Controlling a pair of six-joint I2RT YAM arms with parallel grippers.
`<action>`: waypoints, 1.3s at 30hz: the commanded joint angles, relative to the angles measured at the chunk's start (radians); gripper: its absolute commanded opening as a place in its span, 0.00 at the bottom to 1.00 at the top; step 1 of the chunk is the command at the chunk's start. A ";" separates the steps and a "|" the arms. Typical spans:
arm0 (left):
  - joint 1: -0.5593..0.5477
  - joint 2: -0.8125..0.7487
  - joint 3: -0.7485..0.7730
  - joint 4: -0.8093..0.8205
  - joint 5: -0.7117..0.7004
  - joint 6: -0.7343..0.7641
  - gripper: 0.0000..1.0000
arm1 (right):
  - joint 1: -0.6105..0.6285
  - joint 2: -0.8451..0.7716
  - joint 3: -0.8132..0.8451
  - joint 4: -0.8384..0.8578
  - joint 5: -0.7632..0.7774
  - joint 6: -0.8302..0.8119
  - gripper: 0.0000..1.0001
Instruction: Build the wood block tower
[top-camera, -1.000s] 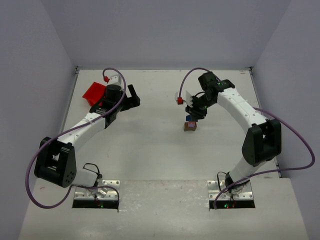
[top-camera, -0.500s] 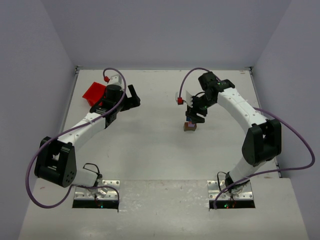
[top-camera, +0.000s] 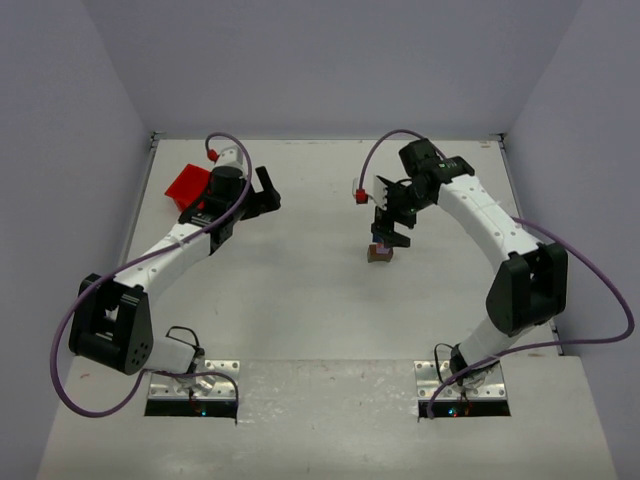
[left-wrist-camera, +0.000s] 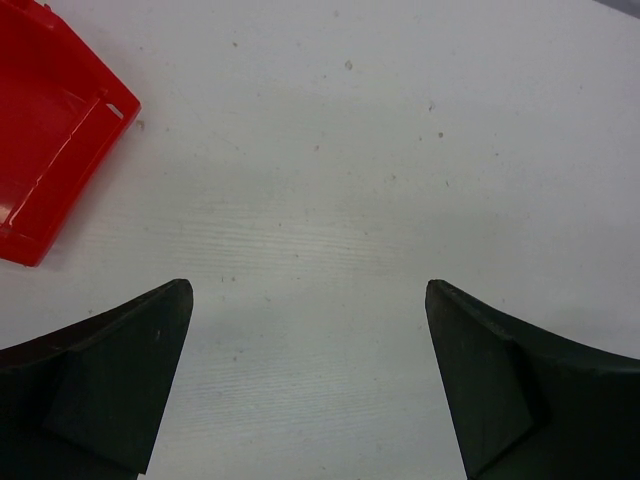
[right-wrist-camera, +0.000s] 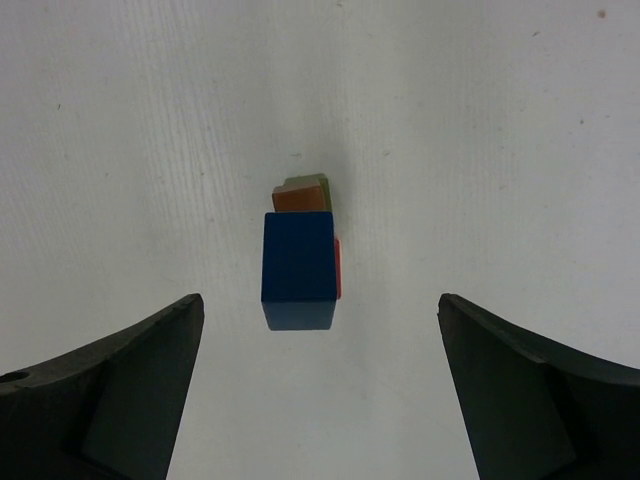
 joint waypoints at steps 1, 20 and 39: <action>-0.002 -0.046 0.049 -0.012 -0.025 -0.010 1.00 | -0.005 -0.112 0.088 0.033 -0.021 0.056 0.99; 0.003 -0.135 0.020 -0.120 -0.199 -0.139 1.00 | -0.062 -0.605 -0.539 0.585 0.798 1.284 0.99; 0.008 -0.247 -0.114 -0.126 -0.335 -0.199 1.00 | -0.156 -0.974 -0.934 0.567 0.936 1.602 0.99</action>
